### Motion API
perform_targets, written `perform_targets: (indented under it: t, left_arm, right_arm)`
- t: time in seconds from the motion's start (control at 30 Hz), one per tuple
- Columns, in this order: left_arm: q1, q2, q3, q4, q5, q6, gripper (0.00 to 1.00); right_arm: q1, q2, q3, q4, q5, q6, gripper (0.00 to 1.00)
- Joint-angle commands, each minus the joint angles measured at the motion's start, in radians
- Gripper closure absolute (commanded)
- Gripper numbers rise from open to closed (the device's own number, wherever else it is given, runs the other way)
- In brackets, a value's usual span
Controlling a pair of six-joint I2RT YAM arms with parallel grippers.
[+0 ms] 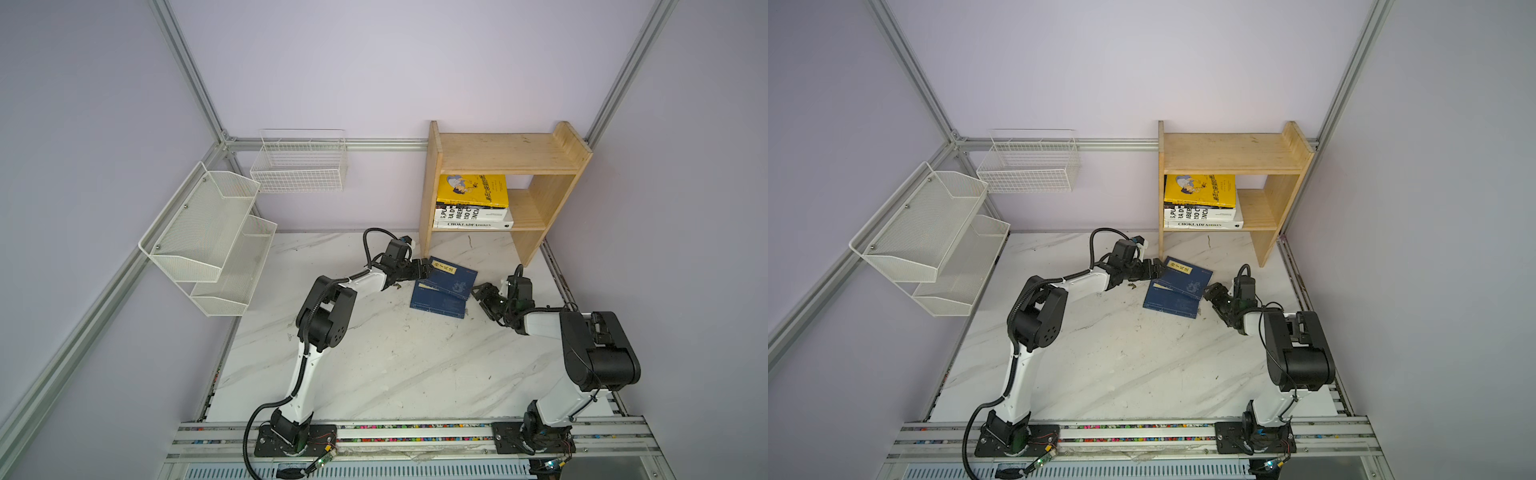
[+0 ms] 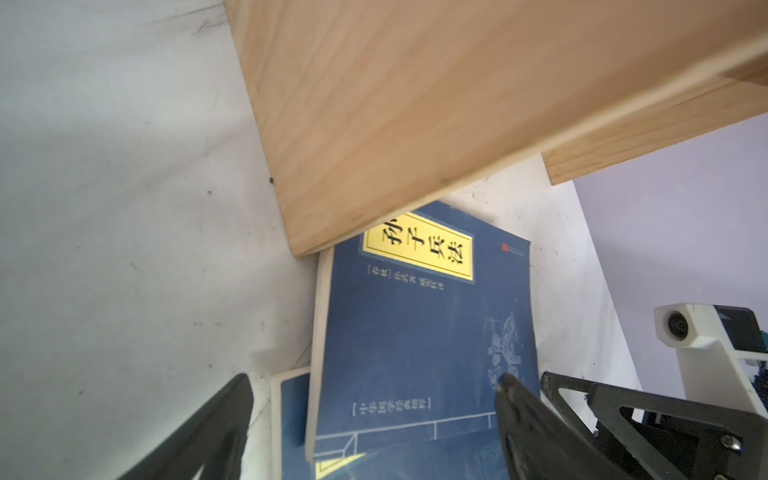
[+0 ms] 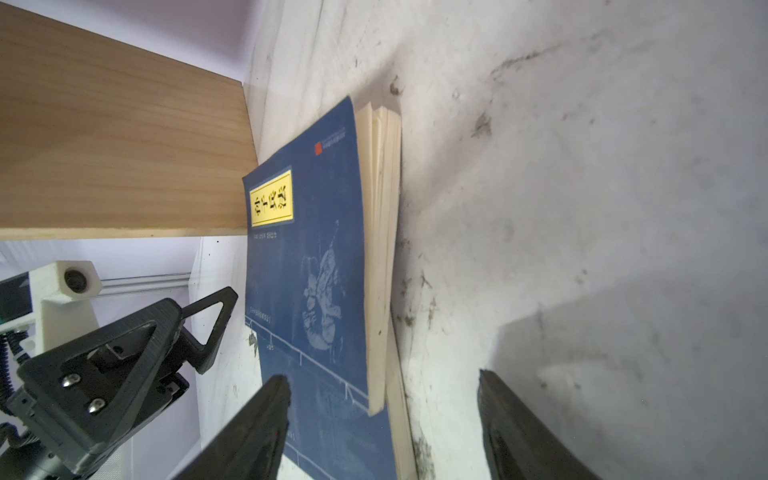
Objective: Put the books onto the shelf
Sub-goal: 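Grasp the top blue paperback's edges with both grippers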
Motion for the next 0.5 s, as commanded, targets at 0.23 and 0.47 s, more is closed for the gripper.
perform_targets:
  t: [0.23, 0.47]
  left_arm:
    - [-0.007, 0.125, 0.213, 0.023, 0.086, -0.067, 0.13]
    - [-0.017, 0.135, 0.229, 0.024, 0.110, -0.080, 0.13]
  right_arm:
    - [0.019, 0.198, 0.063, 0.316, -0.109, 0.098, 0.29]
    - [0.037, 0.233, 0.116, 0.374, -0.168, 0.119, 0.36]
